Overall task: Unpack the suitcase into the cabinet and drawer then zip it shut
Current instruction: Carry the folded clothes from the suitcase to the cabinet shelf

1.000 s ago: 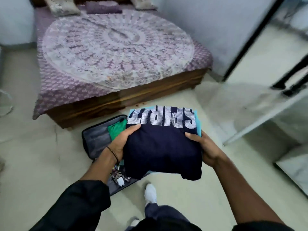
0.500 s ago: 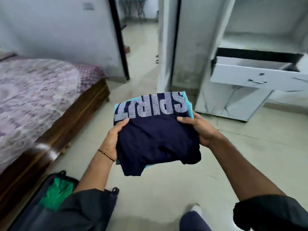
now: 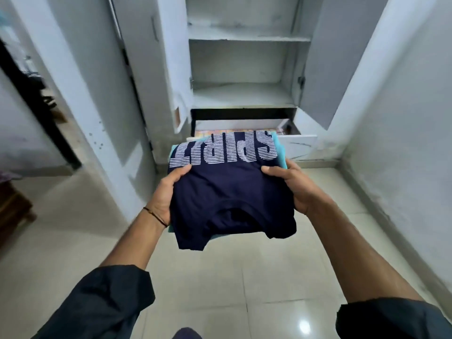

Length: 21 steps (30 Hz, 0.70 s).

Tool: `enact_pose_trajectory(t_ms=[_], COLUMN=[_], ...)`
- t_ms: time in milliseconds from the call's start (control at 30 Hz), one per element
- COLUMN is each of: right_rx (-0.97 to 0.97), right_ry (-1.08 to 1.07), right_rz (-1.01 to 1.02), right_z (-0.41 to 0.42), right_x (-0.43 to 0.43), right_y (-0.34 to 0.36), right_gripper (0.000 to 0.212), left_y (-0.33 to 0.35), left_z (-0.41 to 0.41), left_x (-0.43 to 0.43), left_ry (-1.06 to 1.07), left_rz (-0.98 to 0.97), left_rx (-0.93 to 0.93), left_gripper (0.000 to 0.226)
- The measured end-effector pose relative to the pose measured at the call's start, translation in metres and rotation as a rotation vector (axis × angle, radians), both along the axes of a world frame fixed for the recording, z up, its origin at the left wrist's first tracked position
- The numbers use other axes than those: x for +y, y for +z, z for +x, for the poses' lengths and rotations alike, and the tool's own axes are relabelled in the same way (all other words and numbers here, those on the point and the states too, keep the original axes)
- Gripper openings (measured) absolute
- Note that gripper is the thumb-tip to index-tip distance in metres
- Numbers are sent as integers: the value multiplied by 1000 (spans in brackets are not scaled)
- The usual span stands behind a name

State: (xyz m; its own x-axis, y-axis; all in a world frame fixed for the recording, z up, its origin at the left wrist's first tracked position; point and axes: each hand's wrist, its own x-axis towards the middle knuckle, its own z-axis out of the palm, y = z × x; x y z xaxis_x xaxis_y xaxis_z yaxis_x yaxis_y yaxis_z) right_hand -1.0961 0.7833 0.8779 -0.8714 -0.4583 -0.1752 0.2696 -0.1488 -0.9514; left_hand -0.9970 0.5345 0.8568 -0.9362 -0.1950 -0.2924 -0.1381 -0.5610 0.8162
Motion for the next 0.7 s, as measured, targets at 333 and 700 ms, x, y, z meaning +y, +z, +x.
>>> enact_pose_trajectory(t_ms=[333,700], right_rx=[72,70], right_ry=[-106,-112], right_rz=[58,98], right_z=[-238,-461], right_x=[1,-70], right_y=[10,52], right_gripper=[34,29], left_y=[7,46], left_z=[-262,-486], left_x=[-10,-79], left_ry=[-71,9], left_rz=[-23,-84], left_rx=[85,84], left_gripper=[40,37])
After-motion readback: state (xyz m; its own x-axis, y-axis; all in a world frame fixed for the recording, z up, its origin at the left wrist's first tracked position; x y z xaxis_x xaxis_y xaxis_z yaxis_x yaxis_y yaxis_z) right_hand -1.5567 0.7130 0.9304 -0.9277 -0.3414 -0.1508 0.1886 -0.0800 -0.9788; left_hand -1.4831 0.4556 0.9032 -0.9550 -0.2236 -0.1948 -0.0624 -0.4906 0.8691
